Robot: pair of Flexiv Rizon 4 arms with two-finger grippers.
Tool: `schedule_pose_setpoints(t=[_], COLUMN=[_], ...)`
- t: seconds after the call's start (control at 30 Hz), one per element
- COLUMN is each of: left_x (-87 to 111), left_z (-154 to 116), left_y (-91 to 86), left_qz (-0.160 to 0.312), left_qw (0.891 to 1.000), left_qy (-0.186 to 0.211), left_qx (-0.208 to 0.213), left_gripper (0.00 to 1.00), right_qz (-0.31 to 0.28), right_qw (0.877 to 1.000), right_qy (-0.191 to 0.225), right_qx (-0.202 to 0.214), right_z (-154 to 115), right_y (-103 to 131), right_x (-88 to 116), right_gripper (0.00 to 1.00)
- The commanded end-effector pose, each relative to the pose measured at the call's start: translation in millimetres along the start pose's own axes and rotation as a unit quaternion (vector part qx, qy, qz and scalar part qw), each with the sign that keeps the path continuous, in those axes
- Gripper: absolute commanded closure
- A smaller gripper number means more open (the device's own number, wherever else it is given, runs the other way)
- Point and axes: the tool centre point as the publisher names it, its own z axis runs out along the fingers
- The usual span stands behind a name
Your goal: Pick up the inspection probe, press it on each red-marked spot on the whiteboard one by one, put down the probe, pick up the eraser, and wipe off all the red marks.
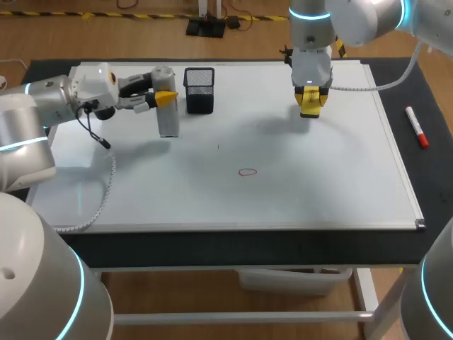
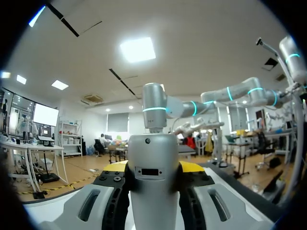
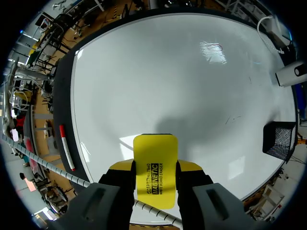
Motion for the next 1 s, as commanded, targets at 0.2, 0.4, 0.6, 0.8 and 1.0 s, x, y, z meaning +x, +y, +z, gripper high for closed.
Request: schedule_pose_setpoints(t=[0.2,0.4,0.6,0.8,1.0], left_x=[-13.8,-19.6,-21.9,-21.9,-21.9], left_z=[-21.4,-29.0,-35.9,-35.9,-35.9], left_y=[-0.6,-1.8,-7.0,-7.0,-7.0], left_qz=[0.003,0.005,0.007,0.007,0.007], left_qw=[0.999,0.999,0.998,0.998,0.998], left_qy=[-0.036,-0.048,-0.057,-0.057,-0.057], left_qx=[-0.001,0.002,0.013,0.013,0.013], left_gripper=[1.0,1.0,1.0,1.0,1.0], right_qz=[-0.001,-0.001,-0.001,-0.001,-0.008], right_qw=[1.0,1.0,1.0,1.0,1.0], right_qy=[0.001,0.001,0.001,0.001,-0.001], right_qx=[0.0,0.0,0.0,0.0,0.017], right_z=[-1.5,-1.5,-1.5,-1.5,-17.0], right_y=[-0.5,-0.5,-0.5,-0.5,17.9], right_x=[1.0,1.0,1.0,1.0,-2.5], right_gripper=[1.0,1.0,1.0,1.0,1.0])
